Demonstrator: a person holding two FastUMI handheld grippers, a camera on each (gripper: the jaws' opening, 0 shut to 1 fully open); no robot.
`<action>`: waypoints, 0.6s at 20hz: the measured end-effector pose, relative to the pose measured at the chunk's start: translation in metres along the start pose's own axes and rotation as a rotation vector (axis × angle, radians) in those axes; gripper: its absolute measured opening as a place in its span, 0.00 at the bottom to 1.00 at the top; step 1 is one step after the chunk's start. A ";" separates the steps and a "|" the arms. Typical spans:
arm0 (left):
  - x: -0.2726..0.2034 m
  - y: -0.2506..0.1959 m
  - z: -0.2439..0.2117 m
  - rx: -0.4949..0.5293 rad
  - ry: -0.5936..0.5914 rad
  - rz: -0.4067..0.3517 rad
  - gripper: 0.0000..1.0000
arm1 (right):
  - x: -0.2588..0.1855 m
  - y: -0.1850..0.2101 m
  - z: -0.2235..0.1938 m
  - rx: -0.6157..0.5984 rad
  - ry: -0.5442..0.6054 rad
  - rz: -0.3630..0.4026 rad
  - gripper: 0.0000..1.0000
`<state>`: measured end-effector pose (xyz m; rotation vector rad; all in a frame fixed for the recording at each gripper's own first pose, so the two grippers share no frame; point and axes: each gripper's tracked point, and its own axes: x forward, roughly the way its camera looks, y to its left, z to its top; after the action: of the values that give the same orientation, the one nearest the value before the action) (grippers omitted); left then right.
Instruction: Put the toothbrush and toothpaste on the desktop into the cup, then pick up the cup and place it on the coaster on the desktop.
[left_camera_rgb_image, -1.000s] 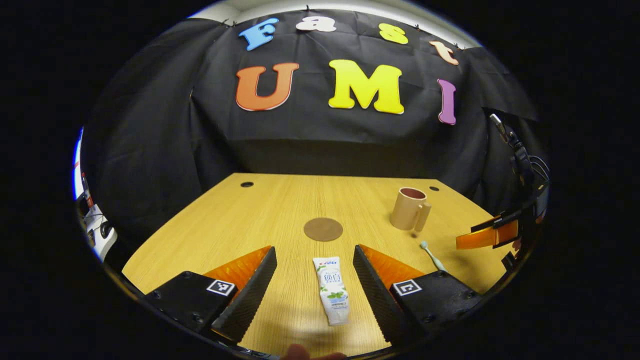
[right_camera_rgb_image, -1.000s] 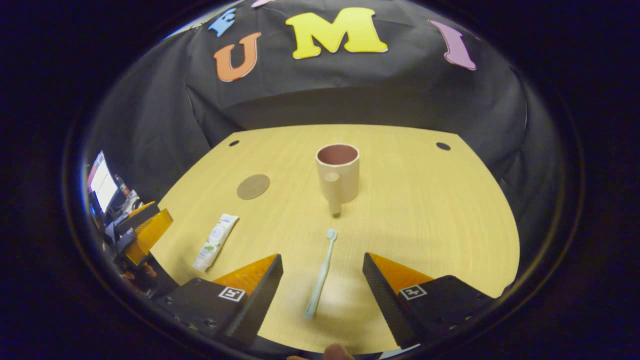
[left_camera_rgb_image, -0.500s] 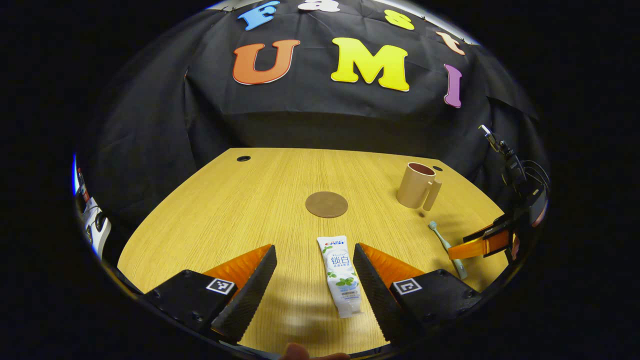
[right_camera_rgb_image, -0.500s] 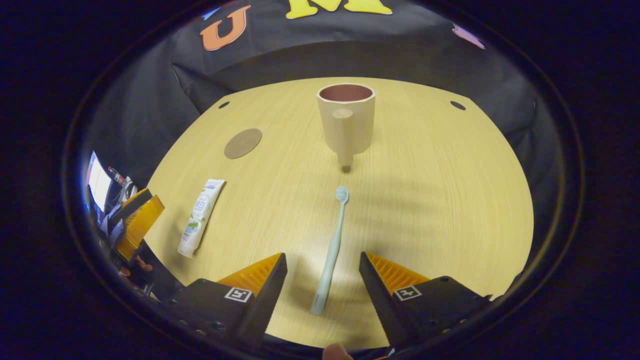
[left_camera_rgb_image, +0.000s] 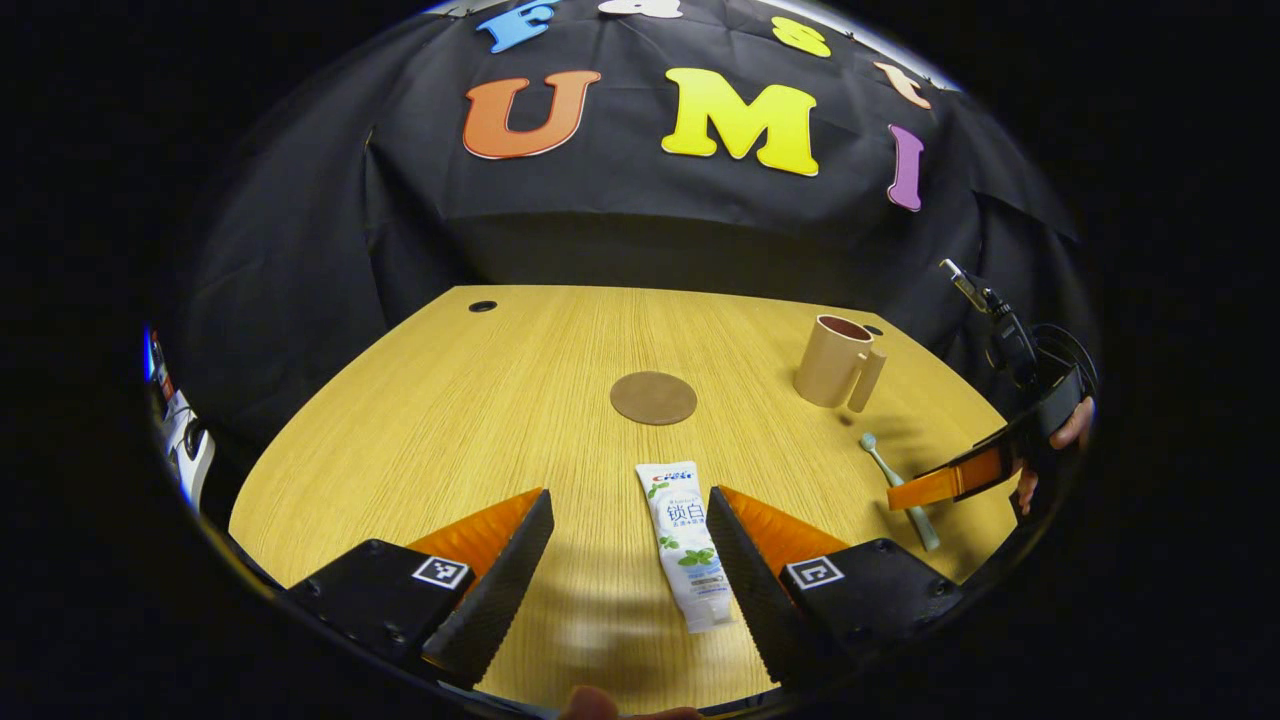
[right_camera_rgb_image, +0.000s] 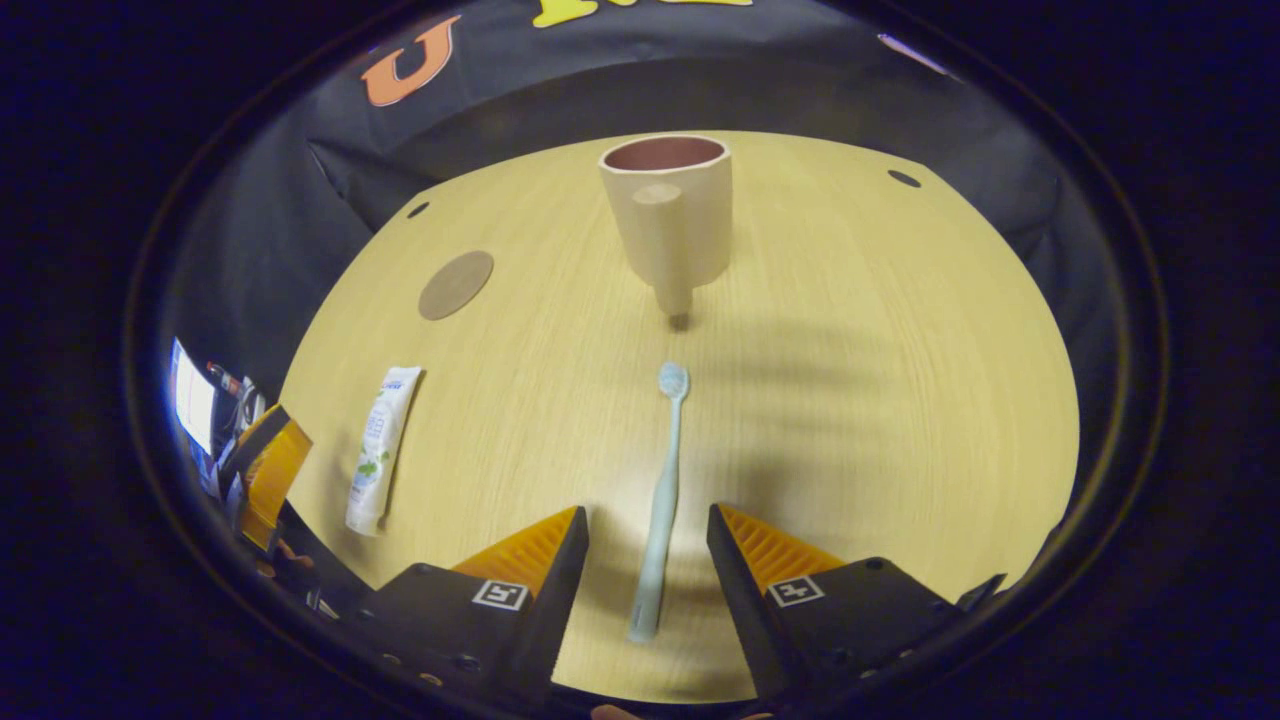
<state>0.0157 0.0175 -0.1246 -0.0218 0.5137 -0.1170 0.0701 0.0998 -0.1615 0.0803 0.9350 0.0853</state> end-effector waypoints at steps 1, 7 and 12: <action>0.001 0.001 0.000 0.001 0.001 0.000 0.99 | 0.002 0.000 0.002 0.000 0.000 -0.009 0.70; 0.007 -0.001 -0.001 0.011 0.013 -0.008 0.99 | 0.005 -0.001 0.003 -0.030 0.005 -0.048 0.53; 0.015 -0.004 -0.009 0.019 0.043 -0.015 0.99 | 0.006 -0.002 0.005 -0.049 0.002 -0.082 0.49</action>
<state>0.0239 0.0122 -0.1391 -0.0047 0.5550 -0.1367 0.0777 0.0980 -0.1638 -0.0039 0.9363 0.0324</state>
